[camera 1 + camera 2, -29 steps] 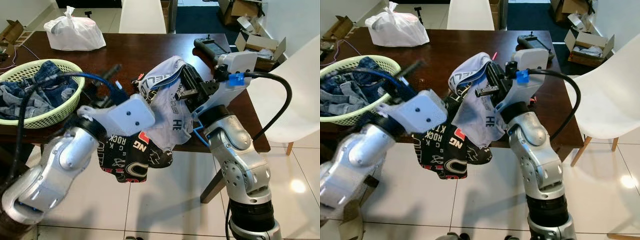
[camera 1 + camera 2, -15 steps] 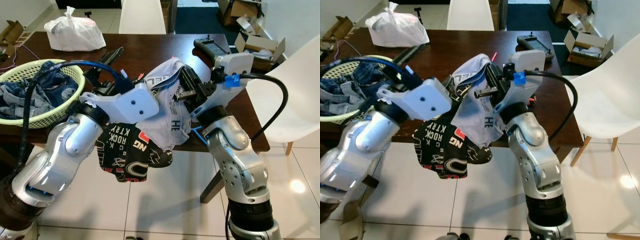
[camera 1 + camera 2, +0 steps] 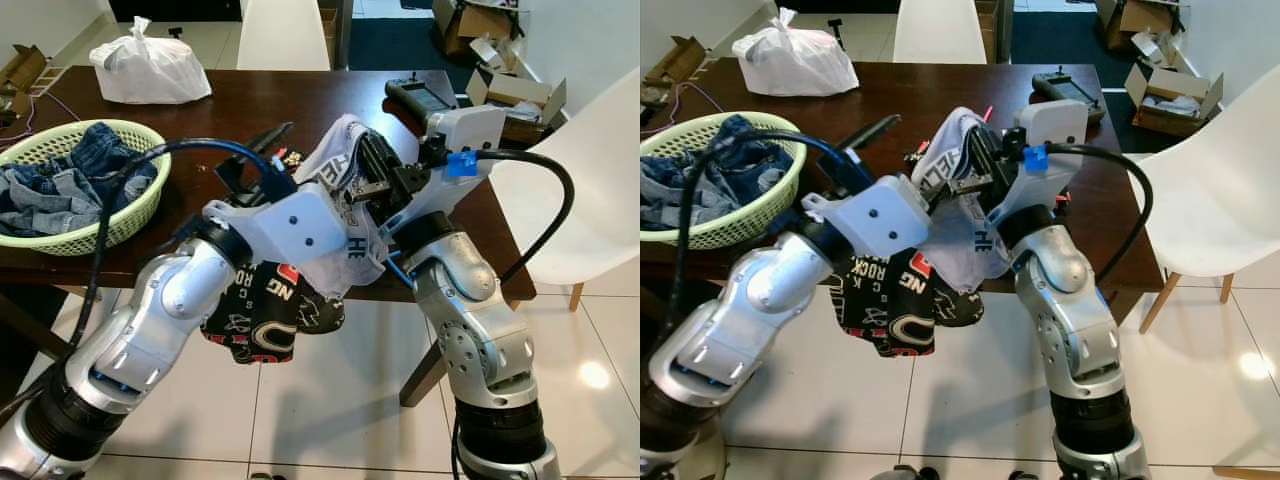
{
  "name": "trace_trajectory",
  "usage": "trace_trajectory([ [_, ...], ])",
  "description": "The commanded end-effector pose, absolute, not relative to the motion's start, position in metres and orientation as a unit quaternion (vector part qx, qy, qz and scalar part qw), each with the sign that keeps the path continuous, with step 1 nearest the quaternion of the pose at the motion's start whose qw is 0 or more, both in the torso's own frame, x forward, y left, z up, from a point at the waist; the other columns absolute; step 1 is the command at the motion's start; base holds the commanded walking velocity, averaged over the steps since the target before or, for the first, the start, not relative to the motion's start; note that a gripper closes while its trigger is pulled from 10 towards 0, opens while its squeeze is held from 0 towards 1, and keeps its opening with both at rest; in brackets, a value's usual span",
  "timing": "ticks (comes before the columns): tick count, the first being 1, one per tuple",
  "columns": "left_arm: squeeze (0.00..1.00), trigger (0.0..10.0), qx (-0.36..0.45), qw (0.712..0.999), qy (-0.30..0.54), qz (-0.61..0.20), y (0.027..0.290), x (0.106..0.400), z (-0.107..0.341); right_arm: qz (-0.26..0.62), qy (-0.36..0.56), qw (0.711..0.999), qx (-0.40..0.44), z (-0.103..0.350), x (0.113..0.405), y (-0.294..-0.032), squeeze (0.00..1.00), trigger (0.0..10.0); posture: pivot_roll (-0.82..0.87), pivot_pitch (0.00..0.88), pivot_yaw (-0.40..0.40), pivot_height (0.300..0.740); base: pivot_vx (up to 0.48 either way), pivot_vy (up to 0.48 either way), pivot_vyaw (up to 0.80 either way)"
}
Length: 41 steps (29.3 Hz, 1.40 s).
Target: Hang hanger
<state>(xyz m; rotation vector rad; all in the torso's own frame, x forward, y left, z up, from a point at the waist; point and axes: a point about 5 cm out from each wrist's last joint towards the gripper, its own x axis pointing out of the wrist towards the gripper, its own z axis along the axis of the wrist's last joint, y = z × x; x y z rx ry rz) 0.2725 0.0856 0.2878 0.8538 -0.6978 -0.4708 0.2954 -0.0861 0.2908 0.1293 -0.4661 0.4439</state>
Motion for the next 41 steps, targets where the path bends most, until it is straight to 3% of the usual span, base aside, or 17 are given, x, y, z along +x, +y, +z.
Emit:
trace_trajectory([
  [1,0.0,10.0,0.401,0.82,-0.335,-0.234,0.08,0.27,0.287,0.218,-0.229,0.947,0.064,0.287,0.295,-0.086,0.0,0.0,0.08,0.159,0.028,0.74,0.0,0.0,0.0],
  [17,0.0,10.0,0.407,0.824,-0.358,-0.163,0.089,0.279,0.3,0.221,-0.226,0.947,0.064,0.286,0.294,-0.084,0.0,0.0,0.07,0.171,0.028,0.74,0.0,0.0,0.0],
  [33,0.0,10.0,0.399,0.828,-0.365,-0.147,0.093,0.28,0.306,0.222,-0.225,0.947,0.063,0.286,0.294,-0.085,0.0,0.0,0.07,0.175,0.027,0.74,0.0,0.0,0.0],
  [41,0.0,10.0,0.38,0.85,-0.349,-0.108,0.114,0.285,0.311,0.224,-0.224,0.946,0.063,0.286,0.294,-0.084,0.0,0.0,0.07,0.177,0.027,0.74,0.0,0.0,0.0],
])
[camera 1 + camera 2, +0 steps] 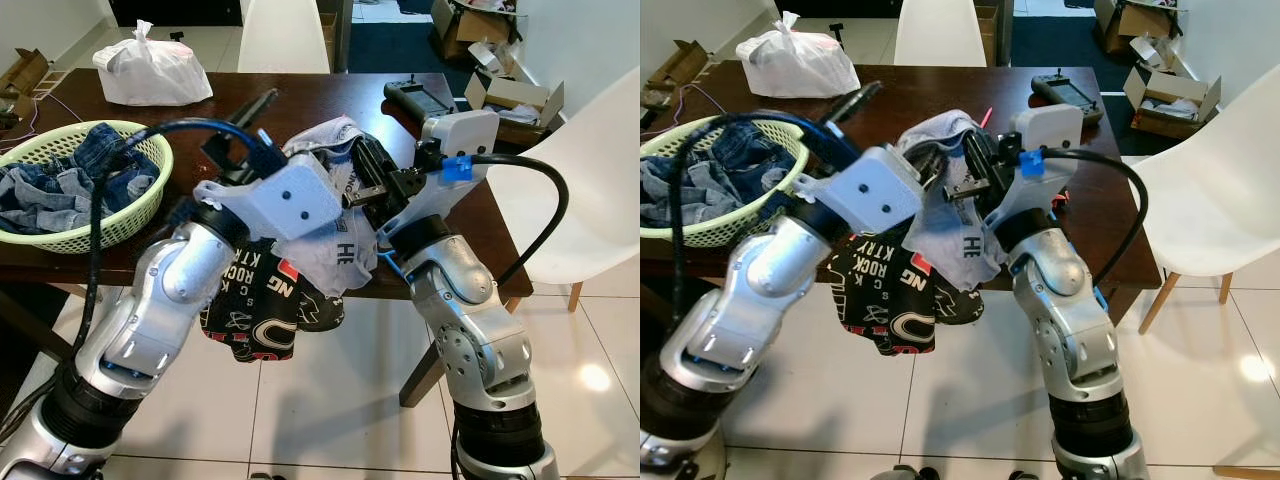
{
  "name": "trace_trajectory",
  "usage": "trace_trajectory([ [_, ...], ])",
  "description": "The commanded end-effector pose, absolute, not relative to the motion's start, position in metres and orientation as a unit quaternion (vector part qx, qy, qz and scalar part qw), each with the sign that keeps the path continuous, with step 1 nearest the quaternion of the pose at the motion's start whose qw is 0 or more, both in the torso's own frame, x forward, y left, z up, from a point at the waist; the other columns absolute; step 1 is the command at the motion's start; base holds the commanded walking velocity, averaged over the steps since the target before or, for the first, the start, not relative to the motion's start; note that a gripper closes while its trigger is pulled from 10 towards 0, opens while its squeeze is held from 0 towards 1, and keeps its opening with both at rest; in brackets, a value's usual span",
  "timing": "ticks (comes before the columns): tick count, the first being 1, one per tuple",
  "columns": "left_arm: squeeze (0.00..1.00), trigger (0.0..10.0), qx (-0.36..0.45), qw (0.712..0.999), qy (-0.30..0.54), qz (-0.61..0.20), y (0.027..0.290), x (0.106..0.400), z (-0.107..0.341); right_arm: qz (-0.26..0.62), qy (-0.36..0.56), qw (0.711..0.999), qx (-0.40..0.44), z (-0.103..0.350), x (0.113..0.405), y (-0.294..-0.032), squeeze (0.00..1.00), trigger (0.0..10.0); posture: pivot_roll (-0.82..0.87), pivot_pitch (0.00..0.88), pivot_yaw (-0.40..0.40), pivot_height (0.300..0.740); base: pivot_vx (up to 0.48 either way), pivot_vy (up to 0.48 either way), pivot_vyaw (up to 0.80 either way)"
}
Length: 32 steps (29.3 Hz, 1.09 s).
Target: Hang hanger
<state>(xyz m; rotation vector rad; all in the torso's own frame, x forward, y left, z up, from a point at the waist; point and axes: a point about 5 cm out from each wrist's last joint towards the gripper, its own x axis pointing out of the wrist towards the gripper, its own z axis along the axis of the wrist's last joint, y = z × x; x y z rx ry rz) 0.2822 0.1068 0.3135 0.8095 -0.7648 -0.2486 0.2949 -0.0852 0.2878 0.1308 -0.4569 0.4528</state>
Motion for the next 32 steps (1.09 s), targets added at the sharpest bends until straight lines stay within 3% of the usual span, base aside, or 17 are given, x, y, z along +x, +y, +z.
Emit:
trace_trajectory([
  [1,0.0,10.0,0.38,0.851,-0.348,-0.106,0.116,0.285,0.312,0.224,-0.224,0.946,0.063,0.286,0.294,-0.084,0.0,0.0,0.07,0.177,0.027,0.74,0.0,0.0,0.0],
  [6,0.0,10.0,0.366,0.857,-0.343,-0.12,0.115,0.283,0.31,0.224,-0.223,0.946,0.063,0.286,0.294,-0.084,0.0,0.0,0.07,0.177,0.027,0.74,0.0,0.0,0.0],
  [8,0.0,10.0,0.326,0.871,-0.331,-0.16,0.109,0.279,0.304,0.225,-0.224,0.946,0.064,0.286,0.294,-0.084,0.0,0.0,0.07,0.177,0.027,0.74,0.0,0.0,0.0],
  [13,0.0,10.0,0.303,0.876,-0.318,-0.201,0.101,0.274,0.295,0.225,-0.224,0.946,0.063,0.286,0.294,-0.084,0.0,0.0,0.08,0.178,0.027,0.74,0.0,0.0,0.0],
  [26,0.0,10.0,0.299,0.875,-0.337,-0.178,0.107,0.271,0.306,0.227,-0.225,0.945,0.063,0.286,0.294,-0.084,0.0,0.0,0.08,0.171,0.024,0.74,0.0,0.0,0.0],
  [32,0.0,10.0,0.275,0.873,-0.344,-0.209,0.099,0.267,0.307,0.229,-0.226,0.945,0.063,0.286,0.294,-0.083,0.0,0.0,0.07,0.166,0.027,0.74,0.0,0.0,0.0],
])
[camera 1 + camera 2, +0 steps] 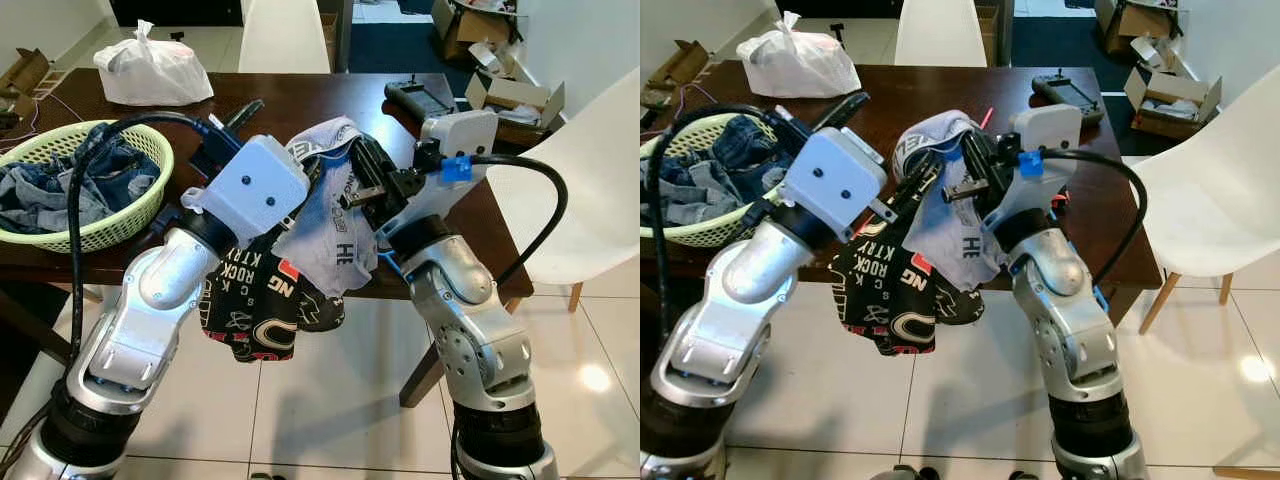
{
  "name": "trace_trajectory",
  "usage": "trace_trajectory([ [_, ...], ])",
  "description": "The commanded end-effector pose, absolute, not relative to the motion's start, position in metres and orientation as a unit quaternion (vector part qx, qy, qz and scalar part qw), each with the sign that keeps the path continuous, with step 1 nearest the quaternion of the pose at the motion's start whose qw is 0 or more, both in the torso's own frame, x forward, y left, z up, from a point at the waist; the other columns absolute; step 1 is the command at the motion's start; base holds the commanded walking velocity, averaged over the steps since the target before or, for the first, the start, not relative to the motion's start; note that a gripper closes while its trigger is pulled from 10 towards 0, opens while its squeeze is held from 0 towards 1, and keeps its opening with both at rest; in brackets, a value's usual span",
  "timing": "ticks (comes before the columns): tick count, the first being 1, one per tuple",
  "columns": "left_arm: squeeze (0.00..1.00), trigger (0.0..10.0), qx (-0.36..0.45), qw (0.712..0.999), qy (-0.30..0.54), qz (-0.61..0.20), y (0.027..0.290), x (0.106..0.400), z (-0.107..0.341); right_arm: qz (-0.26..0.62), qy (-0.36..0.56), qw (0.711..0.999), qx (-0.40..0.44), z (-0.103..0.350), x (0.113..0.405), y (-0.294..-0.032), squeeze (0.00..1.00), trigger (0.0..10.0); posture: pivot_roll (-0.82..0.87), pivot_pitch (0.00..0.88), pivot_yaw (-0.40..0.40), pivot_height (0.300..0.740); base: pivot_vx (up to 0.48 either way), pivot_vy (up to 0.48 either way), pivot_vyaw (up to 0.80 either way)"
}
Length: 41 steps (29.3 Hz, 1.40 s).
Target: Hang hanger
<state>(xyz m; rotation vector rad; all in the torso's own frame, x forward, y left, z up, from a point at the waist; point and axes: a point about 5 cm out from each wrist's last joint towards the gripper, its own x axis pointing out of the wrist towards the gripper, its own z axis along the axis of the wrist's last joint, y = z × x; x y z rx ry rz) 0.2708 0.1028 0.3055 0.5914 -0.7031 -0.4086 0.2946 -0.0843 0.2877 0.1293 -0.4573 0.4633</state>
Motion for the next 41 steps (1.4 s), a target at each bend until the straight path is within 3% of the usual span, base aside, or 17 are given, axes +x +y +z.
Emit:
trace_trajectory([
  [1,0.0,10.0,0.271,0.873,-0.345,-0.214,0.098,0.267,0.308,0.229,-0.226,0.945,0.063,0.286,0.294,-0.083,0.0,0.0,0.07,0.166,0.027,0.74,0.0,0.0,0.0],
  [14,0.0,10.0,0.279,0.875,-0.331,-0.219,0.098,0.271,0.303,0.227,-0.226,0.945,0.063,0.287,0.293,-0.083,0.0,0.0,0.07,0.168,0.029,0.74,0.0,0.0,0.0],
  [24,0.0,10.0,0.301,0.88,-0.309,-0.198,0.114,0.282,0.299,0.225,-0.226,0.946,0.063,0.287,0.293,-0.084,0.0,0.0,0.06,0.176,0.033,0.74,0.0,0.0,0.0],
  [41,0.0,10.0,0.296,0.871,-0.333,-0.206,0.11,0.277,0.31,0.225,-0.225,0.946,0.065,0.286,0.293,-0.084,0.0,0.0,0.07,0.179,0.033,0.74,0.0,0.0,0.0],
])
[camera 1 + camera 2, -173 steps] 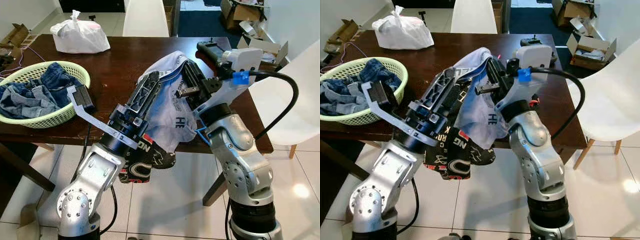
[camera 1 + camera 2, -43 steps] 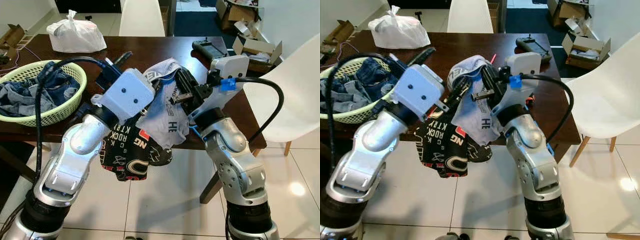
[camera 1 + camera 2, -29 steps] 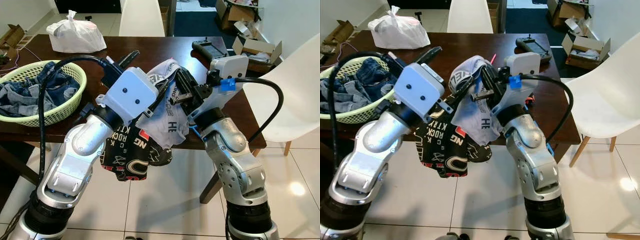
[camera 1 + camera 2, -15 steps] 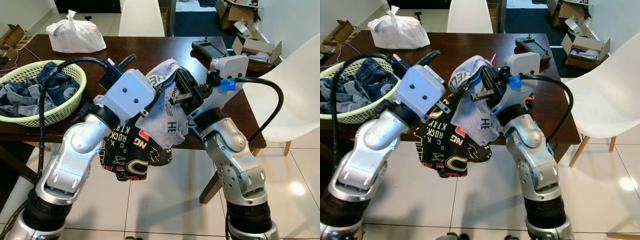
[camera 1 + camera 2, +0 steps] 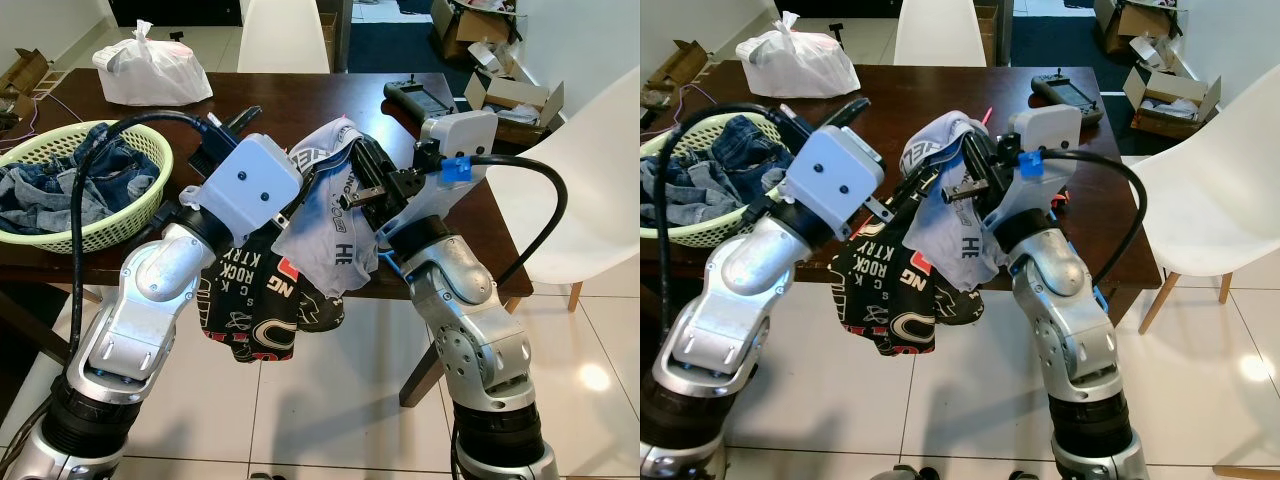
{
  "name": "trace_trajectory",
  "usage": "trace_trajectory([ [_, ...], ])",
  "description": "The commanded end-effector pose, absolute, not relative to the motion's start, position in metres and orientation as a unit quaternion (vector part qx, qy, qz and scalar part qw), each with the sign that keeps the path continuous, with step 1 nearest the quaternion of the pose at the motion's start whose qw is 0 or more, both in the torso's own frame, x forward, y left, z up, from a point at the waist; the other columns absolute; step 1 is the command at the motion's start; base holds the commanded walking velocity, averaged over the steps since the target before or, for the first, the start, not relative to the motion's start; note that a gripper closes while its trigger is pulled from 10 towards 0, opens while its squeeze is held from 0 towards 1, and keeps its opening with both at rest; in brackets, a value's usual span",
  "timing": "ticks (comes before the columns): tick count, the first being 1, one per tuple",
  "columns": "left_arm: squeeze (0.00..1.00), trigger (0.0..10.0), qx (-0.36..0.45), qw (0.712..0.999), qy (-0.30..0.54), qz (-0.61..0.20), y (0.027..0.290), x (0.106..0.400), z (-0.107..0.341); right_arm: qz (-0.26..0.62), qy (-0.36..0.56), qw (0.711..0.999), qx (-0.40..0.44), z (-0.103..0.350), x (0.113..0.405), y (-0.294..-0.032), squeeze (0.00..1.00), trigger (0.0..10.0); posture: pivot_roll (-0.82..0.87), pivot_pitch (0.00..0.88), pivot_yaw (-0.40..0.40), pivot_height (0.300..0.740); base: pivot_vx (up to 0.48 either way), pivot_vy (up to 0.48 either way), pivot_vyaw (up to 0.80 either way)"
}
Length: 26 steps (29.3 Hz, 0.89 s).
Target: Hang hanger
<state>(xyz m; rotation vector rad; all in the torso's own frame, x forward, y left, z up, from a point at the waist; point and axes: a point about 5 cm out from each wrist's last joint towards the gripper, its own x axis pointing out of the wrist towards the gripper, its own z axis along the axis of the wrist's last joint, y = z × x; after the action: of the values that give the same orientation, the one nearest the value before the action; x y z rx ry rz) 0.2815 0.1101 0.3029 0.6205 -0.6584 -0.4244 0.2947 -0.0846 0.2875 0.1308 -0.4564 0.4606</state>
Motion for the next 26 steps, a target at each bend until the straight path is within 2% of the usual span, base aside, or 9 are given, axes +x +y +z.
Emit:
trace_trajectory([
  [1,0.0,10.0,0.293,0.87,-0.336,-0.21,0.108,0.276,0.311,0.224,-0.225,0.946,0.065,0.286,0.293,-0.084,0.0,0.0,0.07,0.179,0.033,0.74,0.0,0.0,0.0],
  [5,0.0,10.0,0.296,0.87,-0.335,-0.209,0.108,0.276,0.311,0.224,-0.225,0.946,0.065,0.286,0.293,-0.084,0.0,0.0,0.07,0.179,0.034,0.74,0.0,0.0,0.0],
  [13,0.0,10.0,0.321,0.883,-0.298,-0.17,0.126,0.286,0.301,0.222,-0.227,0.946,0.064,0.287,0.293,-0.086,0.0,0.0,0.07,0.173,0.033,0.74,0.0,0.0,0.0],
  [19,0.0,10.0,0.321,0.884,-0.293,-0.17,0.127,0.287,0.299,0.222,-0.227,0.946,0.063,0.287,0.293,-0.086,0.0,0.0,0.07,0.173,0.033,0.74,0.0,0.0,0.0],
  [26,0.0,10.0,0.296,0.901,-0.265,-0.176,0.13,0.293,0.286,0.224,-0.23,0.945,0.063,0.289,0.293,-0.085,0.0,0.0,0.07,0.168,0.033,0.74,0.0,0.0,0.0],
])
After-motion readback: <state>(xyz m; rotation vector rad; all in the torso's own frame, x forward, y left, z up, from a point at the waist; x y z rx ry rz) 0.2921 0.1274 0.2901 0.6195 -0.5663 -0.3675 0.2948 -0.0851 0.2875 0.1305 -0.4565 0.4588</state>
